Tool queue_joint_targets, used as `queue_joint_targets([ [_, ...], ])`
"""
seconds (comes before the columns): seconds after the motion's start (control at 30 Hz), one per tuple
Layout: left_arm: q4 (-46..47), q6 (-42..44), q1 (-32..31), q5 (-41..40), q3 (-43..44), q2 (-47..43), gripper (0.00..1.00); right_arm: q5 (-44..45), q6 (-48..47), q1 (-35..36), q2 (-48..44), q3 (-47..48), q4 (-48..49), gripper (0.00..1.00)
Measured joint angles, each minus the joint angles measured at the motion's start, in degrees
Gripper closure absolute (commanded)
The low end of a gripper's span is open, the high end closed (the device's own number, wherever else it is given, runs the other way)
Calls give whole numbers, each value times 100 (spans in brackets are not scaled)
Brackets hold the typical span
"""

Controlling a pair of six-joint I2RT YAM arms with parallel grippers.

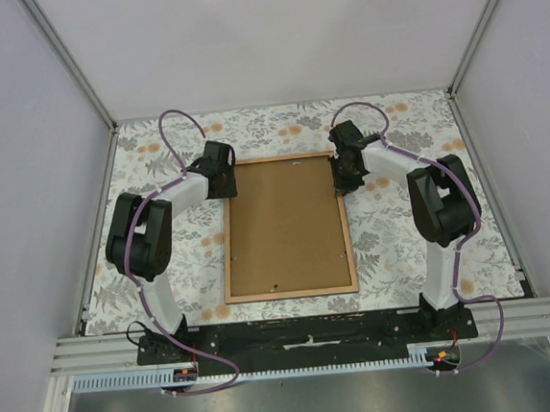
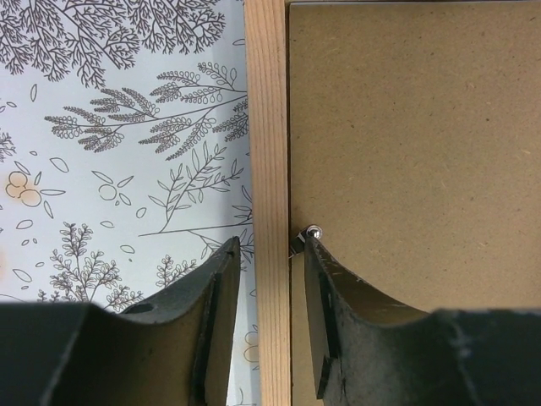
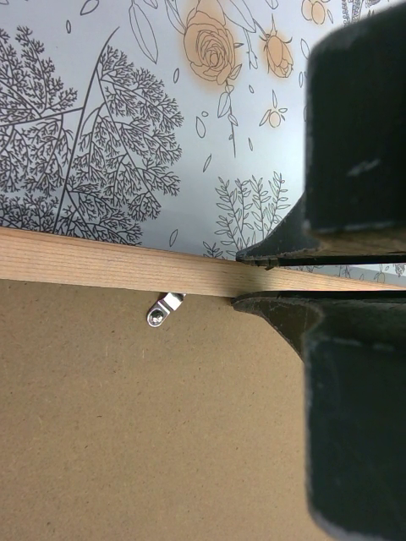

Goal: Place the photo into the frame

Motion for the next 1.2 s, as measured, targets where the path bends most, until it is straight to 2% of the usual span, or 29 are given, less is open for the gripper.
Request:
queue_joint_targets([
  [0.3,-24,15,-28,-35,11,0,72,-24,4,0,0,2,7,100],
  [0.53,-74,26,-31,-42,50,24,91,-22,13,0,0,2,7,100],
  [0.67,-127,28,-33,-50,94,42,93,-24,15,0,0,2,7,100],
  [0.73,-149,28,-33,-52,111,52,87,-22,20,0,0,2,7,100],
  [0.97,-302,55,-33,-116,234,92,38,-24,149,-24,26,22,-31,100],
  [1.03,-369,57,-11,-234,260,92,18,-17,214,-55,50,59,-109,100],
  [1.07,-391,68,-2,-258,269,90,13,-17,249,-74,50,66,-140,100],
  [1.2,-581,-39,50,-422,284,-13,11,-26,385,-181,50,72,-260,100],
])
